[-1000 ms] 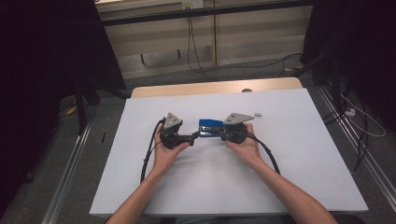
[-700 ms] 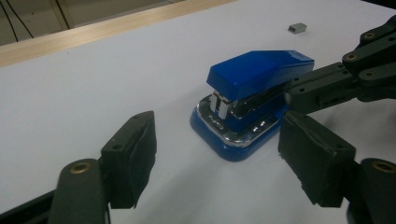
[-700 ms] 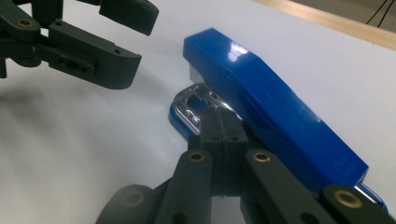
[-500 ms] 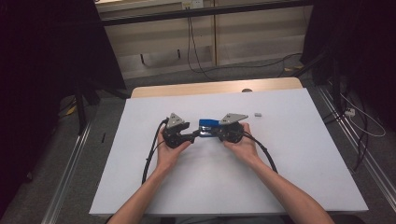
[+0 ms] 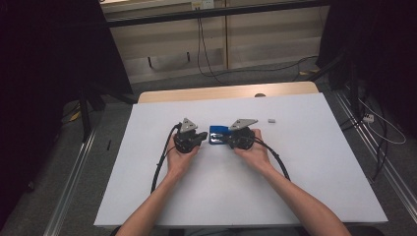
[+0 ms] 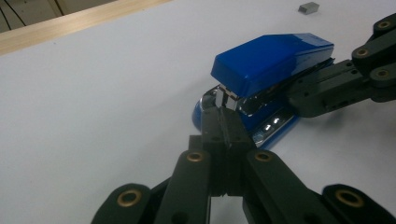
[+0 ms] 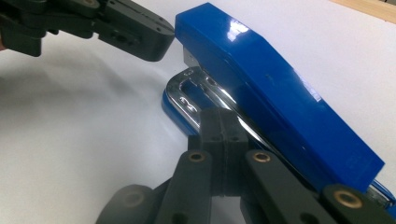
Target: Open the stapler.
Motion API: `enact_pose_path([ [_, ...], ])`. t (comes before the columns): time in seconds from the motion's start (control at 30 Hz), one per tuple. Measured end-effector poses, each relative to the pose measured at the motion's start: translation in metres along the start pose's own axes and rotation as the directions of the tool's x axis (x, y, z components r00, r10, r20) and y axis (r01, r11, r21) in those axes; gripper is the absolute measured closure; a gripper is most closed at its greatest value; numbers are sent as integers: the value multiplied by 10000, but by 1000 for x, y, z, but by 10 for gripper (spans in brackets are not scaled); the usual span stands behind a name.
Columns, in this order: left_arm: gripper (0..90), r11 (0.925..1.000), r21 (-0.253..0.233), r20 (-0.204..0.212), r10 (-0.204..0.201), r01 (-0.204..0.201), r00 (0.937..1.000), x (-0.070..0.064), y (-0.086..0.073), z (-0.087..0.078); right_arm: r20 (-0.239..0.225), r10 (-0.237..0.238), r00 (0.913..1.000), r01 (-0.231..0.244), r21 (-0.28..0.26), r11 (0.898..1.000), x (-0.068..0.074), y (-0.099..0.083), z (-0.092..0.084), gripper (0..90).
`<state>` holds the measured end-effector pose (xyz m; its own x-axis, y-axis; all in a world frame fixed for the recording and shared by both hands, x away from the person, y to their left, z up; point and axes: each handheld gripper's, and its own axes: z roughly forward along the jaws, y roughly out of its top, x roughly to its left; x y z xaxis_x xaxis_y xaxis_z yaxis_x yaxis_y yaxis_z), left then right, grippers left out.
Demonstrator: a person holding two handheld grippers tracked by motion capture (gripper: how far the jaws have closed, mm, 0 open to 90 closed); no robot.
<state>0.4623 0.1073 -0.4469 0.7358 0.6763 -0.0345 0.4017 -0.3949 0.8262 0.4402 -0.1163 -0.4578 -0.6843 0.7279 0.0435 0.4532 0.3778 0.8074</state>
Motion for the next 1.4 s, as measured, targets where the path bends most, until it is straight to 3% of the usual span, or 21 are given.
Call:
enact_pose_path([
  [0.3, 900, 9996, 266, -211, 59, -53, 9998, -5, 2, 10, 43, 16, 10000, -16, 27, 10000, 0, 0, 0, 900],
  [0.57, 900, 10000, 50, -365, 69, -67, 9993, -4, 6, 11, 96, 21, 10000, -21, 13, 10000, 0, 0, 0, 900],
  [1.4, 900, 9990, -369, -109, -264, 259, 9996, -2, 11, 10, 267, -98, 9996, 98, 25, 9999, 0, 1, 1, 900],
])
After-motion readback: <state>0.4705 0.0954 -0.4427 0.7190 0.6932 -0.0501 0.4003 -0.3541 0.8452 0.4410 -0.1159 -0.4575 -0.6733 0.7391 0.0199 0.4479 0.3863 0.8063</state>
